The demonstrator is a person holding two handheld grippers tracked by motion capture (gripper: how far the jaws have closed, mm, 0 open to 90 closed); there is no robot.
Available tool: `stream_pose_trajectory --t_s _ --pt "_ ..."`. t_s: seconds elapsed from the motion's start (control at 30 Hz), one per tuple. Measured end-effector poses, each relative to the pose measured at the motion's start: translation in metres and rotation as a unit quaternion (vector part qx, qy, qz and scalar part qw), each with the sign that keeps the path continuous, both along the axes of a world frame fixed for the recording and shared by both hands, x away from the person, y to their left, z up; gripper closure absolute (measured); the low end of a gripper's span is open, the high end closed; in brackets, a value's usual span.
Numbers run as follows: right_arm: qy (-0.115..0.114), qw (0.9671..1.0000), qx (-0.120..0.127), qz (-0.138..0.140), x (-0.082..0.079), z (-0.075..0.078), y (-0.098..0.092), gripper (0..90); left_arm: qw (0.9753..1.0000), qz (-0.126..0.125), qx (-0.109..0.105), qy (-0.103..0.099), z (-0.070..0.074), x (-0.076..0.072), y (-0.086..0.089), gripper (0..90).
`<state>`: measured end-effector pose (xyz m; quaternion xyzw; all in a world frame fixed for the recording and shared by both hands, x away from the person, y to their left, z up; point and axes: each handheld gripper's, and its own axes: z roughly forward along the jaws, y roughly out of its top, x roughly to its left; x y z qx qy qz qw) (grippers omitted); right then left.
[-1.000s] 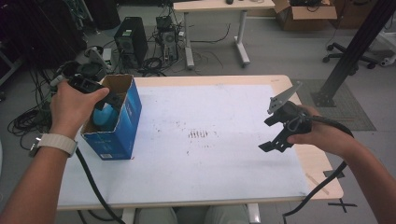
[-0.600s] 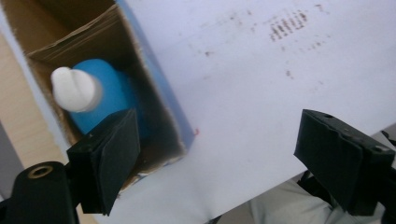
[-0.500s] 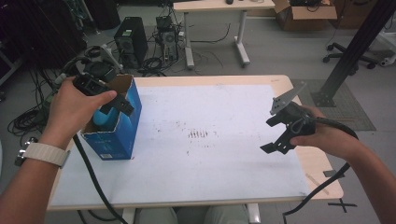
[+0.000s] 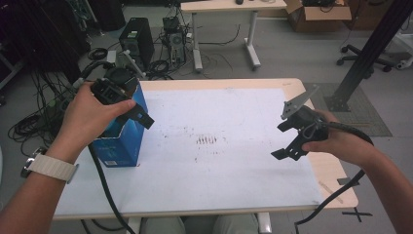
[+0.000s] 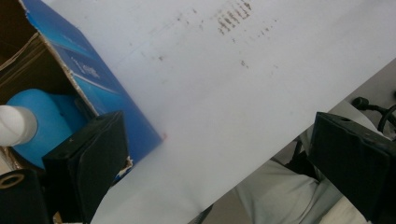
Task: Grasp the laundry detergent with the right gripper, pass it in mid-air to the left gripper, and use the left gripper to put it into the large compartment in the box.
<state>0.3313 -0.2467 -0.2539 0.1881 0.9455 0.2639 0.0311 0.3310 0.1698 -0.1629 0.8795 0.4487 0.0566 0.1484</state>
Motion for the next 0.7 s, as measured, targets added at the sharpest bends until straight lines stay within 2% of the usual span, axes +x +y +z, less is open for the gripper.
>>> stream_pose_trajectory --t_s 0.4,0.7 --pt "0.004 1.0000 -0.002 0.001 -0.001 0.002 0.004 5.4 0.9993 -0.036 -0.002 0.005 -0.002 -0.001 -0.021 5.0" --pt "0.006 1.0000 -0.005 -0.001 0.001 0.001 0.006 5.1 0.9976 -0.068 -0.002 0.007 -0.004 -0.001 -0.038 5.1"
